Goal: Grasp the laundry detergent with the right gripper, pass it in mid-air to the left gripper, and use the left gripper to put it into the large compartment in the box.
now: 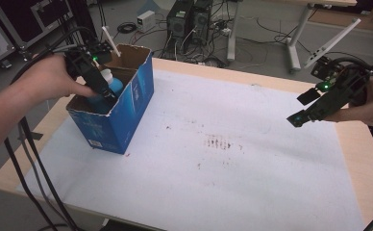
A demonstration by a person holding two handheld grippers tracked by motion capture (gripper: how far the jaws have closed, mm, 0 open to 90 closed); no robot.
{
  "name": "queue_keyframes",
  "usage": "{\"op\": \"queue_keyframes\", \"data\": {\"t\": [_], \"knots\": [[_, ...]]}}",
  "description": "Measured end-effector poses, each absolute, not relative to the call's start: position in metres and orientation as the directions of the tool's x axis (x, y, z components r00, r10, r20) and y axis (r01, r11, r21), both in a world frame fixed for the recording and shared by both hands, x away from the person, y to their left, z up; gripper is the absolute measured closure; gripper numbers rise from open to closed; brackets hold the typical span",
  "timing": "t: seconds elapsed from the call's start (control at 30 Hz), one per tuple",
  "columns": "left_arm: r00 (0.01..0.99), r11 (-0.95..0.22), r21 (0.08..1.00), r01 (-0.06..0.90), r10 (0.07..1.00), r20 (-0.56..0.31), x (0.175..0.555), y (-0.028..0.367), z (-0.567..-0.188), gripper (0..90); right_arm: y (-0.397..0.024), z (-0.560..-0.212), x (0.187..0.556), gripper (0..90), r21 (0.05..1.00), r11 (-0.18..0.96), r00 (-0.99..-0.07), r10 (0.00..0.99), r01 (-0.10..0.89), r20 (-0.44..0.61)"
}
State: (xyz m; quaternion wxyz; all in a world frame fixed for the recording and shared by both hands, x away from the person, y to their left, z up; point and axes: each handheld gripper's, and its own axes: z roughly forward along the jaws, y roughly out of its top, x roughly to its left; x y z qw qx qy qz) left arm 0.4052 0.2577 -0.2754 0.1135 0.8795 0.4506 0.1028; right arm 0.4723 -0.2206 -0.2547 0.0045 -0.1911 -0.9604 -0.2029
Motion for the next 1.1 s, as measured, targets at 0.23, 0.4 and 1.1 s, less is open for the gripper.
{"op": "queue_keyframes", "data": {"t": [0.23,0.4,1.1], "knots": [[0.577,-0.577,0.281,0.767,0.812,0.090,0.405,0.256,-0.276,37.3,-0.221,-0.255,0.473,13.6,0.390,0.842,-0.926,0.367,0.372,0.089],[0.579,-0.579,0.281,0.765,0.810,0.091,0.406,0.255,-0.275,34.3,-0.221,-0.255,0.473,13.6,0.388,0.844,-0.926,0.367,0.371,0.089],[0.636,-0.645,0.332,0.688,0.756,0.152,0.398,0.242,-0.225,20.3,-0.228,-0.252,0.468,13.6,0.396,0.839,-0.925,0.372,0.372,0.080]]}}
